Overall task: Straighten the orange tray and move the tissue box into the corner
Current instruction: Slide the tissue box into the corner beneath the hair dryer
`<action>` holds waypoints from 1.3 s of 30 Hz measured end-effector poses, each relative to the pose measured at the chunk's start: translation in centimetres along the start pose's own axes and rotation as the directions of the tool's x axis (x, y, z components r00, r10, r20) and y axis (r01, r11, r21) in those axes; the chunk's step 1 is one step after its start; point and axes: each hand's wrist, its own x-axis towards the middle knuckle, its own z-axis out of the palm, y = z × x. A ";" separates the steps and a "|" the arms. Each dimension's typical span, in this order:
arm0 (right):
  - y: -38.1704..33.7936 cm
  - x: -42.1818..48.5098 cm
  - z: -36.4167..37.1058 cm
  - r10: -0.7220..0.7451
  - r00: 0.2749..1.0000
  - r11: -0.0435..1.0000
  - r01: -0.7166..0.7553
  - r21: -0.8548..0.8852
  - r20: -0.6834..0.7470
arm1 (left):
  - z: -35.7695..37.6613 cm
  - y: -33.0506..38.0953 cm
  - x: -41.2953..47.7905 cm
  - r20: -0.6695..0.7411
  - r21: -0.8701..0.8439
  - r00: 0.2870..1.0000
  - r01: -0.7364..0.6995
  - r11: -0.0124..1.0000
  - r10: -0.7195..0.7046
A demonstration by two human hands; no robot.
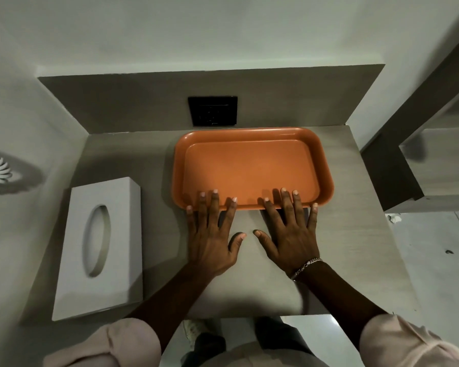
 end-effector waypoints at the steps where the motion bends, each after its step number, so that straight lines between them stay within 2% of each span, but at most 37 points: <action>1: 0.1 0.4 0.0 -0.003 1.000 1.000 0.003 -0.005 0.003 | 0.1 -0.1 0.4 0.002 -0.001 1.000 0.004 1.000 -0.004; 12: 0.2 2.4 -0.5 0.000 1.000 1.000 0.000 0.011 0.028 | -0.3 -0.9 2.0 0.058 -0.016 0.998 -0.007 1.000 0.008; 14: 0.0 2.3 -0.9 -0.007 1.000 1.000 0.006 0.029 0.024 | -0.9 -1.2 1.7 0.058 -0.057 0.998 -0.017 0.998 0.020; 17: -0.7 2.0 -1.6 -0.048 0.999 0.995 0.047 0.094 0.004 | -2.5 -2.0 1.1 -0.006 -0.212 1.000 -0.011 0.977 0.010; 19: -1.5 1.5 -2.0 -0.099 0.995 0.985 0.098 0.143 0.000 | -3.6 -2.9 0.5 -0.064 -0.274 0.997 0.028 0.961 -0.047; 22: -2.8 0.6 -2.2 -0.196 0.980 0.967 0.190 0.172 0.023 | -4.9 -4.3 -1.0 -0.126 -0.261 0.984 0.087 0.961 -0.123; 29: -7.0 0.4 -2.0 -0.410 0.909 0.895 0.387 0.220 0.070 | -6.8 -6.5 -4.6 -0.160 -0.229 0.934 0.279 0.933 -0.318; 34: -9.9 1.4 -1.3 -0.554 0.823 0.822 0.519 0.233 0.124 | -8.1 -8.6 -6.5 -0.161 -0.216 0.852 0.462 0.860 -0.498; 39: -12.6 3.1 -0.3 -0.663 0.726 0.746 0.623 0.235 0.181 | -8.3 -10.4 -8.1 -0.065 -0.160 0.757 0.635 0.756 -0.650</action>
